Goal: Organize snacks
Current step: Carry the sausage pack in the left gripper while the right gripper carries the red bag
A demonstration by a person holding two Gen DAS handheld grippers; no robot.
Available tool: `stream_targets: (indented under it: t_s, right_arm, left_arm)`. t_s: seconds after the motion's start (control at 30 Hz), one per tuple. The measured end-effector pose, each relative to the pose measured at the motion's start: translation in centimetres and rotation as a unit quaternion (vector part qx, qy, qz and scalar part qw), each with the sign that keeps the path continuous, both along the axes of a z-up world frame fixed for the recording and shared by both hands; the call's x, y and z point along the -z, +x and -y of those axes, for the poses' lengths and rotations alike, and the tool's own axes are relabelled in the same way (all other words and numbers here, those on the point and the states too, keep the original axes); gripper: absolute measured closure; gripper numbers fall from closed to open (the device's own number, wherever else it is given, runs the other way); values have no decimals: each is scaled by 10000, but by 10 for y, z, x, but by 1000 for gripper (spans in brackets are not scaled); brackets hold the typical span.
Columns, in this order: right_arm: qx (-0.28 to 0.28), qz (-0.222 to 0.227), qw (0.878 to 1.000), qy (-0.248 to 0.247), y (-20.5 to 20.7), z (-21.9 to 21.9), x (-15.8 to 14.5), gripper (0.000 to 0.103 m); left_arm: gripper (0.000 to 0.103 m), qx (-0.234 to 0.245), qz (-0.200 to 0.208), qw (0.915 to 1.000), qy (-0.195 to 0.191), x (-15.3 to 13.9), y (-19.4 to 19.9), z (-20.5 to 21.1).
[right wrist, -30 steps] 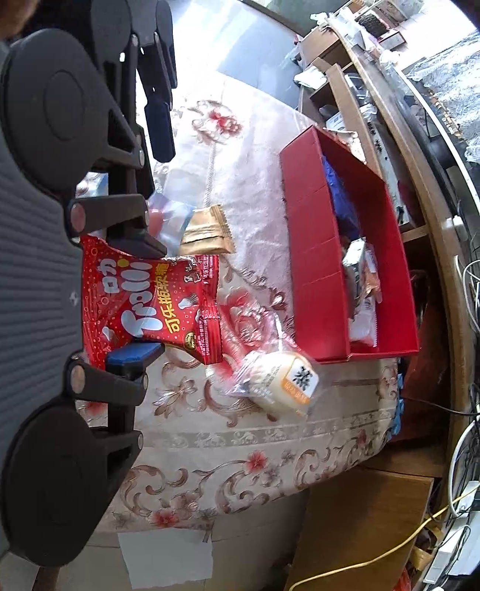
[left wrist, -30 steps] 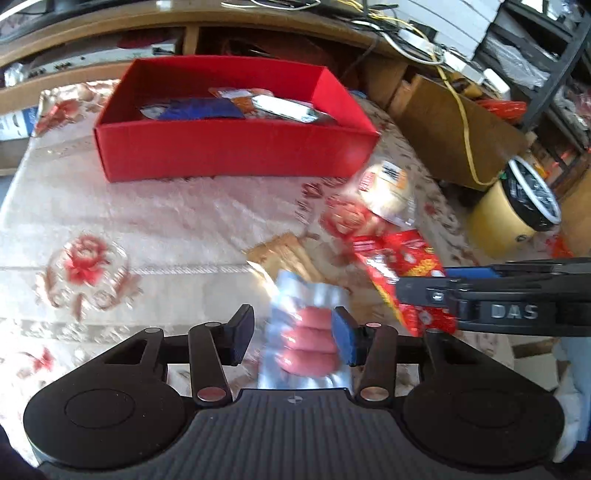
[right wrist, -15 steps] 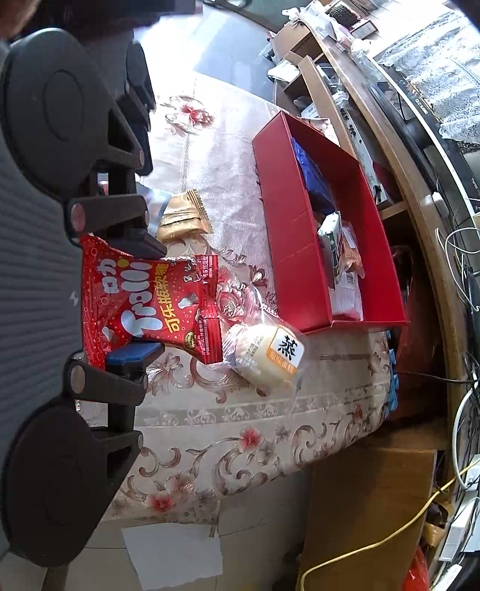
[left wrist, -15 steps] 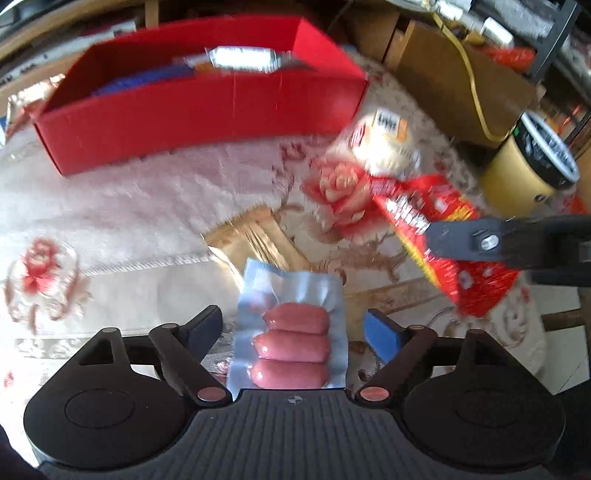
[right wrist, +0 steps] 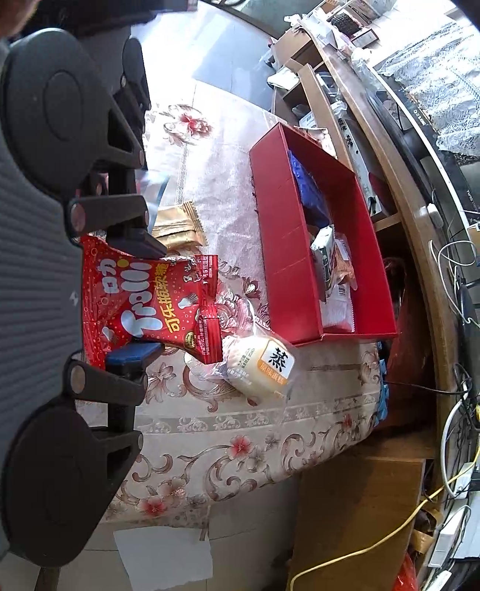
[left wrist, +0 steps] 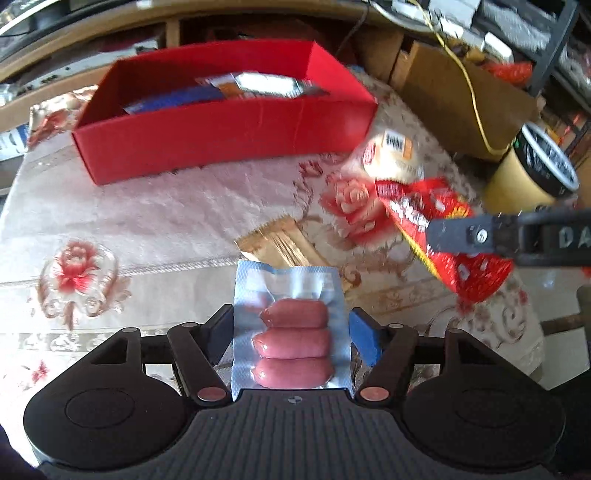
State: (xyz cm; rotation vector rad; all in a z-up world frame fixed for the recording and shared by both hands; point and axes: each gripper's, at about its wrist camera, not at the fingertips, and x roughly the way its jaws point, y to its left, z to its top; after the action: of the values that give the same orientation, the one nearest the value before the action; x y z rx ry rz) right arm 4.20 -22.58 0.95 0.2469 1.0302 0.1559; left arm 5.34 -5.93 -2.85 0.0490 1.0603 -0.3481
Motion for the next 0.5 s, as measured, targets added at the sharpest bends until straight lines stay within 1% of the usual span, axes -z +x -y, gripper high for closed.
stream_targets:
  t_s: [0.23, 0.5]
  right_arm:
    - [-8, 148, 9999, 16, 5, -6, -9, 55]
    - [-28, 342, 9994, 105, 30, -16, -23, 55]
  left_arm:
    - [30, -240, 211, 9990, -305, -22, 9, -13]
    - [30, -443, 442, 9965, -555, -39, 41, -22]
